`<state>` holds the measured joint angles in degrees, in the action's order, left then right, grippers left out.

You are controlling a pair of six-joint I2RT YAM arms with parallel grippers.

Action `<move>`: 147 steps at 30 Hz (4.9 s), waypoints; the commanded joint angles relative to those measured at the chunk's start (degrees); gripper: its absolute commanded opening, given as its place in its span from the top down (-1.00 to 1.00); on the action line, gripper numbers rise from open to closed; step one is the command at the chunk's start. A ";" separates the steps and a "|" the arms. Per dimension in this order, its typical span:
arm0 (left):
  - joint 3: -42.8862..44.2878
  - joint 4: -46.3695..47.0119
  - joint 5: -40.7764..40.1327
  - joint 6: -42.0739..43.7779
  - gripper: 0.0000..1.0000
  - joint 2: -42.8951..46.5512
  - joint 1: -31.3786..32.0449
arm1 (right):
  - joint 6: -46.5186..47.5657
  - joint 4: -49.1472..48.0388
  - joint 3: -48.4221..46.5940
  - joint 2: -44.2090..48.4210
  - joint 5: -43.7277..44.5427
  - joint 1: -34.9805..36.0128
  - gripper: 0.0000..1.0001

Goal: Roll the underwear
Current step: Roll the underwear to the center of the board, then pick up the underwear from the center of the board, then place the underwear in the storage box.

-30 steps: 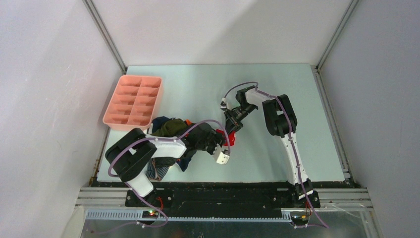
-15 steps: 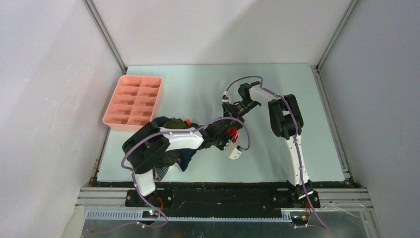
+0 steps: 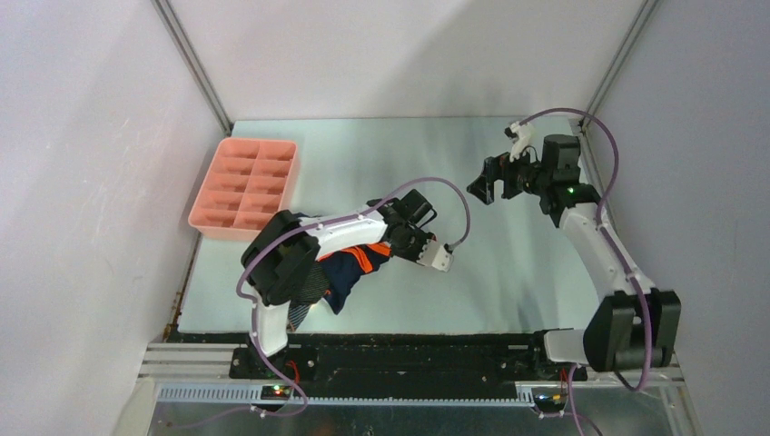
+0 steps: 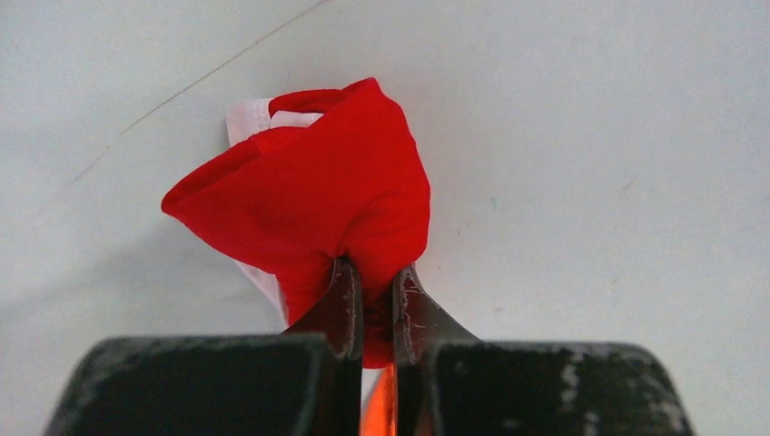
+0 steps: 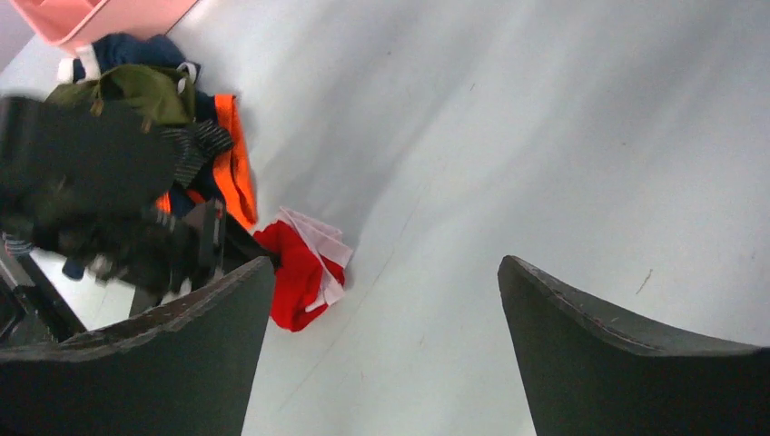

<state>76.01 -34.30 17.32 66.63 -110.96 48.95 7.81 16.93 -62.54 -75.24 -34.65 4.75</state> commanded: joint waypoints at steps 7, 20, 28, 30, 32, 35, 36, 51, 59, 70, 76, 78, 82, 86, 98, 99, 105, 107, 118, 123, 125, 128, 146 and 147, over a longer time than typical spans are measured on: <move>3.76 -20.17 33.45 -20.86 1.00 -13.09 -7.04 | 36.28 15.28 19.51 22.26 -4.84 7.29 -0.78; 12.95 -31.12 39.71 -18.47 1.00 -19.74 -9.38 | 50.91 -18.28 33.65 13.66 4.22 30.20 -0.76; 15.11 -32.77 40.82 -19.11 1.00 -21.22 -11.58 | 57.31 -19.05 29.44 2.94 0.11 33.49 -0.71; 16.02 -33.26 41.43 -19.17 1.00 -21.78 -12.21 | 57.30 -17.54 27.43 -0.23 -0.06 33.89 -0.63; 16.49 -33.32 42.15 -19.58 1.00 -22.12 -12.87 | 56.47 -16.27 25.53 -4.99 1.54 34.41 -0.54; 16.50 -33.60 43.53 -19.71 1.00 -22.36 -13.56 | 56.50 -14.50 23.60 -9.78 6.72 36.39 -0.34; 16.43 -33.74 43.69 -19.66 1.00 -22.41 -13.72 | 56.60 -14.83 22.97 -11.73 10.03 37.00 -0.29; 5.40 11.76 39.69 -64.08 0.08 -7.27 -26.25 | 42.95 17.98 -8.19 -25.40 -3.81 28.55 1.00; -5.88 51.25 31.90 -94.14 -0.20 7.27 -32.40 | 8.39 14.95 -17.80 -29.54 -23.48 16.77 1.00; -8.98 60.43 35.73 -110.21 -0.49 9.22 -33.07 | -33.30 -14.08 -18.15 -29.95 -25.49 10.65 1.00; -7.46 49.57 33.55 -107.06 -0.22 13.71 -34.94 | -32.89 -10.18 -21.84 -29.02 -13.63 9.52 1.00; -6.34 50.60 35.18 -107.82 -0.24 12.83 -34.86 | -31.12 -9.25 -22.93 -28.64 -11.21 10.69 1.00; -4.62 56.59 37.49 -112.71 -0.12 9.84 -34.72 | -29.15 -7.80 -23.95 -27.51 -5.53 12.95 1.00; -4.38 63.11 38.09 -116.26 -0.01 8.83 -33.89 | -26.75 -5.92 -24.85 -26.47 -1.22 15.60 1.00; -1.99 50.78 33.21 -109.87 -0.35 8.08 -32.34 | -26.96 -8.42 -24.83 -24.29 -0.81 19.50 1.00; -1.76 50.68 33.39 -109.83 -0.35 8.02 -32.18 | -27.37 -8.63 -24.82 -24.35 -0.91 19.61 1.00; -1.77 53.72 34.21 -111.51 -0.41 6.95 -31.78 | -31.10 -14.57 -23.65 -25.54 -8.02 20.00 1.00; -2.59 58.10 35.31 -113.86 -0.39 6.49 -31.79 | -31.88 -16.09 -23.42 -26.17 -9.53 20.12 1.00; -3.87 73.08 37.44 -122.42 -0.41 4.30 -31.71 | -34.54 -23.35 -23.46 -28.81 -17.83 20.51 1.00; -4.13 87.30 38.69 -130.82 -0.19 1.69 -31.81 | -35.80 -28.25 -23.04 -30.41 -23.50 20.50 1.00; -3.29 88.84 39.34 -131.55 -0.04 1.41 -31.74 | -36.42 -29.43 -22.25 -30.89 -25.27 20.53 1.00; -2.39 89.79 40.33 -131.69 0.16 1.52 -31.85 | -36.84 -30.17 -20.73 -30.83 -25.65 20.47 1.00; -3.22 97.91 43.04 -136.56 0.96 4.32 -33.32 | -32.90 -30.49 -18.93 -30.75 -28.87 20.89 0.49; -3.12 98.04 43.17 -136.62 0.99 4.38 -33.40 | -32.49 -29.81 -18.98 -30.66 -28.54 20.97 0.36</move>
<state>71.68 57.89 63.88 -68.12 -109.38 15.44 -28.03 -16.01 -82.61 -106.24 -59.35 22.85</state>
